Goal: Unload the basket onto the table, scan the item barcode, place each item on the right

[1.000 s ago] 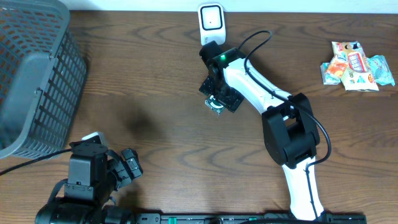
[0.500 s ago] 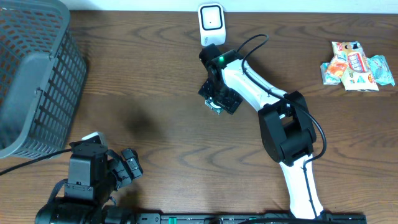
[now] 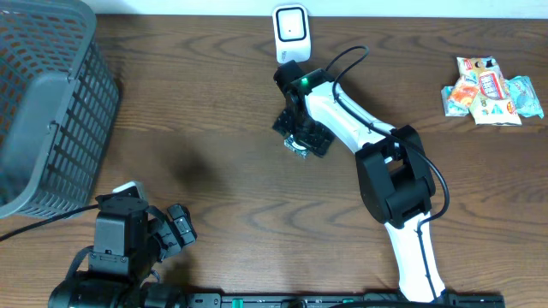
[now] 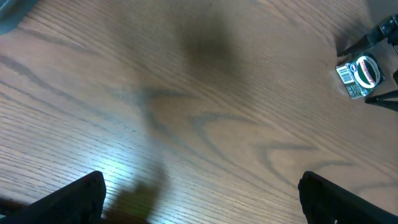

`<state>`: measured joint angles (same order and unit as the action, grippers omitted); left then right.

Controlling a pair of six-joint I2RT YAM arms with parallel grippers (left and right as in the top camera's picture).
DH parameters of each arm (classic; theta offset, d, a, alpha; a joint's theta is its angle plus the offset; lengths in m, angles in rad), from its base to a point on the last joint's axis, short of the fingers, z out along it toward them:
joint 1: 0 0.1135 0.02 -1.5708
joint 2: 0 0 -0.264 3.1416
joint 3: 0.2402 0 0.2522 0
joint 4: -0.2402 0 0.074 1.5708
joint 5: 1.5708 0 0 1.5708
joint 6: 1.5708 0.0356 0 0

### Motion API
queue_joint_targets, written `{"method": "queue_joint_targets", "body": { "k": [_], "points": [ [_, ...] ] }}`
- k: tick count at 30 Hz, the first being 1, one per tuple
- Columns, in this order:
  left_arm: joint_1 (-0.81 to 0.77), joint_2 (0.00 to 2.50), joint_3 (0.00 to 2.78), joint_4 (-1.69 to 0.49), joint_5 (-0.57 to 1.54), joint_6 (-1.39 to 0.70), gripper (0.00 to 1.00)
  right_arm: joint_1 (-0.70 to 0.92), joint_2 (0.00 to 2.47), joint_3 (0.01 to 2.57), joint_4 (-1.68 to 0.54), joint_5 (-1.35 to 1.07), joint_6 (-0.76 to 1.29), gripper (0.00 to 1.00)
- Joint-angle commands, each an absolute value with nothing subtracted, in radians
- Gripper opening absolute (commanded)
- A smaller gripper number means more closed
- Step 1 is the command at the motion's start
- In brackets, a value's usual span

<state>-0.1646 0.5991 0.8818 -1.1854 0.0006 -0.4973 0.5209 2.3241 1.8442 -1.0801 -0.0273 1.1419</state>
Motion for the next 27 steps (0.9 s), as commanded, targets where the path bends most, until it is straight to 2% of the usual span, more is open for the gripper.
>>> {"method": "queue_joint_targets", "body": {
  "k": [1,5,8,20,27],
  "points": [
    [-0.162,0.595,0.881,-1.188,-0.009,-0.495,0.98,0.518,2.35,1.836,-1.083,-0.003,1.143,0.97],
    [-0.162,0.595,0.881,-1.188,-0.009,-0.495,0.97,0.519,2.35,1.836,-1.081,-0.002,1.143,0.91],
    [-0.162,0.595,0.881,-1.188,-0.009,-0.495,0.98,0.521,2.35,1.836,-1.081,-0.002,1.143,0.79],
    [-0.162,0.595,0.881,-1.188,-0.009,-0.495,0.98,0.545,2.35,1.836,-1.073,0.046,1.144,0.8],
    [-0.162,0.595,0.881,-1.188,-0.009,-0.495,0.98,0.545,2.35,1.836,-1.073,0.042,1.145,0.75]
  ]
}}
